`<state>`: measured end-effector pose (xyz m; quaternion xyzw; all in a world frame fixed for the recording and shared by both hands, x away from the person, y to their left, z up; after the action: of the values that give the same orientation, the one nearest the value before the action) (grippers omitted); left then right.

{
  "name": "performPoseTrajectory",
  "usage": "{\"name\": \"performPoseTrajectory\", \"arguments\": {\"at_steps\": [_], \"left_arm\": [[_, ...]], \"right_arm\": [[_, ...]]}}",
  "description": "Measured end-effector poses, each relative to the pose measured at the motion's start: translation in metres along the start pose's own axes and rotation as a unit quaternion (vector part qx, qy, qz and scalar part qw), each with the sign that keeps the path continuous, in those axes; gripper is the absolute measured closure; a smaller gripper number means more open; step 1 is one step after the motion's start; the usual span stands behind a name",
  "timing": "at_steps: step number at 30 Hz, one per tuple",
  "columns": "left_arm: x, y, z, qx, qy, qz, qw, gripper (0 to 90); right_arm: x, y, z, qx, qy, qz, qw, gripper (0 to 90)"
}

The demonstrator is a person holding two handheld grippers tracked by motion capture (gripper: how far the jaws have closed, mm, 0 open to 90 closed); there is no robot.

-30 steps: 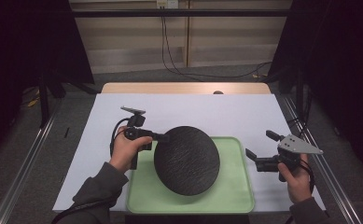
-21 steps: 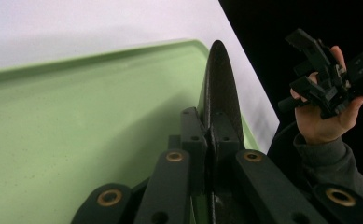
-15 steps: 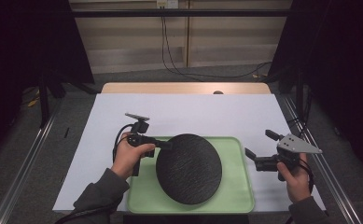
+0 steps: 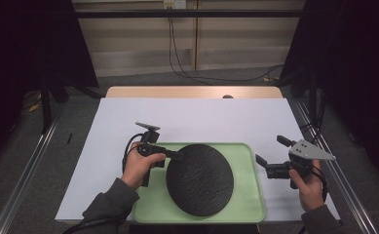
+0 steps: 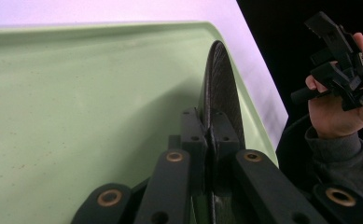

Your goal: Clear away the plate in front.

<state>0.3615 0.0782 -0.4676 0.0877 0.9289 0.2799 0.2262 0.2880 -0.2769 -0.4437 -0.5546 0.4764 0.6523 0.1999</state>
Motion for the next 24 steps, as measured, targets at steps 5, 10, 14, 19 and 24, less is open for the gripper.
{"name": "performPoseTrajectory", "arguments": {"at_steps": [5,10,14,19,24], "left_arm": [[0.0,0.0,0.0,-0.002,-0.014,-0.008,0.9999,87.0],[-0.001,-0.003,0.002,0.0,-0.01,-0.02,0.9997,87.3],[0.0,-0.004,0.008,0.003,-0.002,-0.022,0.9998,87.2],[-0.001,-0.007,0.011,-0.001,0.005,-0.028,0.9996,86.6],[-0.001,-0.01,0.015,-0.023,-0.003,-0.024,0.9994,83.4]], "right_arm": [[0.0,-0.001,0.002,-0.002,0.001,0.002,1.0,0.0],[-0.001,-0.002,0.003,-0.001,0.003,0.003,1.0,0.0],[0.0,-0.002,0.003,-0.006,0.005,0.003,1.0,0.0],[-0.001,-0.002,0.003,-0.008,0.006,0.001,0.9999,0.0],[-0.001,-0.004,0.004,-0.009,0.006,0.001,0.9999,0.0]]}}
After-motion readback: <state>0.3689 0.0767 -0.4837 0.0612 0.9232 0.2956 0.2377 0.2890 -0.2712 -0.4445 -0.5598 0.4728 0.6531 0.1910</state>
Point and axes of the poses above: each handheld gripper's, and its own axes: y roughly backward along the jaws, x roughly out of its underside, z roughly to its left, the point moved 5 cm from there along -y, roughly forward along the jaws, and after that the axes turned 7 degrees about z, right-handed, at the moved point
